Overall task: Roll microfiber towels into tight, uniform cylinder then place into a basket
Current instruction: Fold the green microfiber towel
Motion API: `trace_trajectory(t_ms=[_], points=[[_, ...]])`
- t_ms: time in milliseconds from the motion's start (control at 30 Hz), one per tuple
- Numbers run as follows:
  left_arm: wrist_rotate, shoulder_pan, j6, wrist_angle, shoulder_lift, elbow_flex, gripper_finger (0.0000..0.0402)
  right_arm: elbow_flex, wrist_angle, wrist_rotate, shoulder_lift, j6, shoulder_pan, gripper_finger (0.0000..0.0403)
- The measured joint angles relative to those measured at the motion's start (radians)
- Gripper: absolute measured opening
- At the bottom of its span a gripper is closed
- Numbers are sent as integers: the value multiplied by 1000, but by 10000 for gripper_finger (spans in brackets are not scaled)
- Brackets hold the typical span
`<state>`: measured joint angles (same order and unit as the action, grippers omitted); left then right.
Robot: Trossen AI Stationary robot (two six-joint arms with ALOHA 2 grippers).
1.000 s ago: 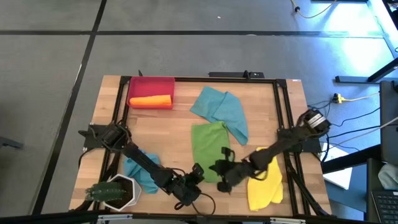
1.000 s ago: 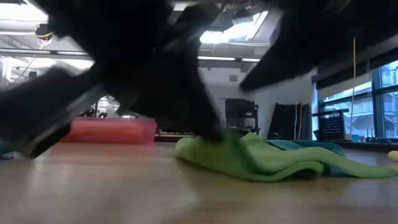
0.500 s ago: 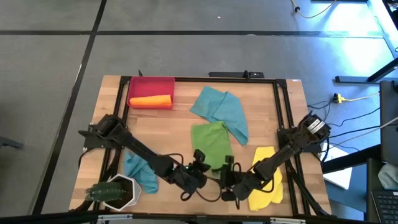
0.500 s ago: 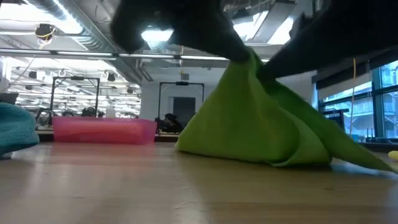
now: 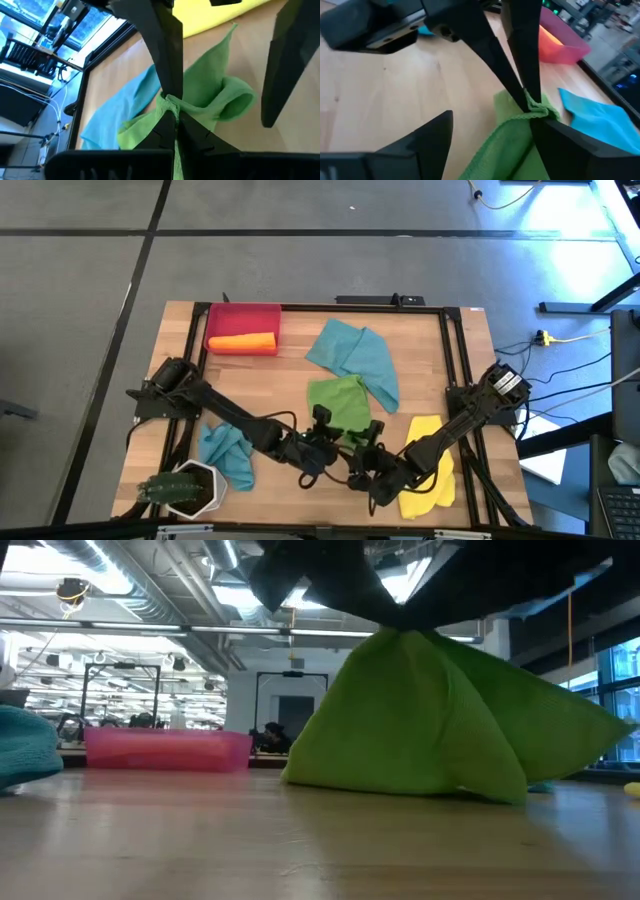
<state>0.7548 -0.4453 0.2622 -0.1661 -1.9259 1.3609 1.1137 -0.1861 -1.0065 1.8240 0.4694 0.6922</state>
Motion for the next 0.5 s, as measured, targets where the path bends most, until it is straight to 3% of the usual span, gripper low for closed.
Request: trace_trajectory(t_ms=[233,500], points=[[12,7,-20,-21,0,-3,0,91,-218,-51,-3,108,3,268],[16,7,-25,-28,4,-3,0,124,-238,-24,-3,133,19,268]])
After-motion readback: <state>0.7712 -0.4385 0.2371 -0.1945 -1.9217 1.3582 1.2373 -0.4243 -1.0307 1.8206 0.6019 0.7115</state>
